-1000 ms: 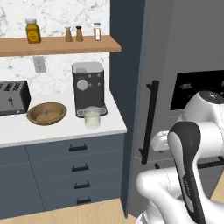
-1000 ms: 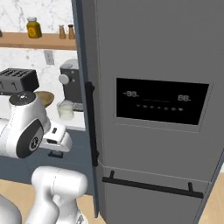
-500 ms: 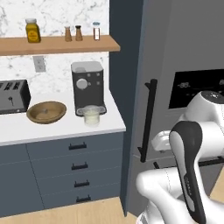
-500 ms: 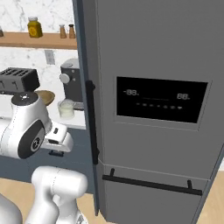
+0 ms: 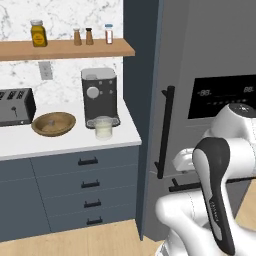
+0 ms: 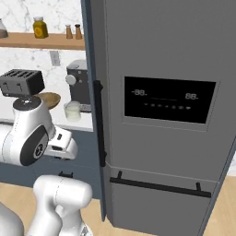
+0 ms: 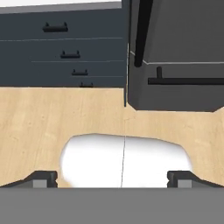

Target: Grab a lemon wedge from the fridge and one ice cube from the ice bowl, and put them in the glass of lemonade.

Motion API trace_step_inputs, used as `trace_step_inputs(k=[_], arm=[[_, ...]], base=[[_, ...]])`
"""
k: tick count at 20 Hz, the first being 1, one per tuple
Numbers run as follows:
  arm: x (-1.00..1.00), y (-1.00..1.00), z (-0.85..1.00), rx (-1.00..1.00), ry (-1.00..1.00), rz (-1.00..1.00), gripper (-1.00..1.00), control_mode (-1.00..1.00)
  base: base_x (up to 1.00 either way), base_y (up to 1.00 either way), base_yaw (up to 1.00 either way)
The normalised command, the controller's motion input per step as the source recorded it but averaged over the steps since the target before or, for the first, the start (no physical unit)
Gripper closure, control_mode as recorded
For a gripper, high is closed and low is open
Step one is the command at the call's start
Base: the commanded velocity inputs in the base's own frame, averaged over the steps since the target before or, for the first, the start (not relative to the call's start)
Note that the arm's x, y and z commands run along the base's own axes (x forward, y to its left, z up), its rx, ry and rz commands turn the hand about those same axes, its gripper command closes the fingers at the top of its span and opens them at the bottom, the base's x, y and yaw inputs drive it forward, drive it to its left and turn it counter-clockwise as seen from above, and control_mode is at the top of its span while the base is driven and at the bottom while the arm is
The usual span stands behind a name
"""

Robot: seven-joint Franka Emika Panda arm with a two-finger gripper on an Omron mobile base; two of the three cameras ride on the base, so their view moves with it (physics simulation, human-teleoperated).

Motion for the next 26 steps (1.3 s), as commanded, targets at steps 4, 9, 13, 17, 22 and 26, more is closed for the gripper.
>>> trace_step_inputs(k=[4, 9, 13, 17, 22, 26], arm=[[0.44, -0.03, 0.0, 0.0, -0.12, 0.0, -1.0, -1.0], [0.36, 0.0, 0.0, -0.04, -0.36, 0.0, -1.0, -1.0], [0.66, -0.01, 0.02, -0.04, -0.24, -0.03, -1.0, -1.0], [0.64, -0.19, 0.07, 0.0, -0.04, -0.11, -1.0, -1.0], [0.66, -0.24, 0.0, -0.01, -0.12, -0.13, -1.0, -1.0], [0.75, -0.09, -0.04, 0.0, -0.13, -0.22, -1.0, -1.0]], base=[[0.0, 0.0, 0.0], [0.0, 0.0, 0.0], [0.0, 0.0, 0.0], [0.0, 0.0, 0.0], [0.0, 0.0, 0.0], [0.0, 0.0, 0.0]])
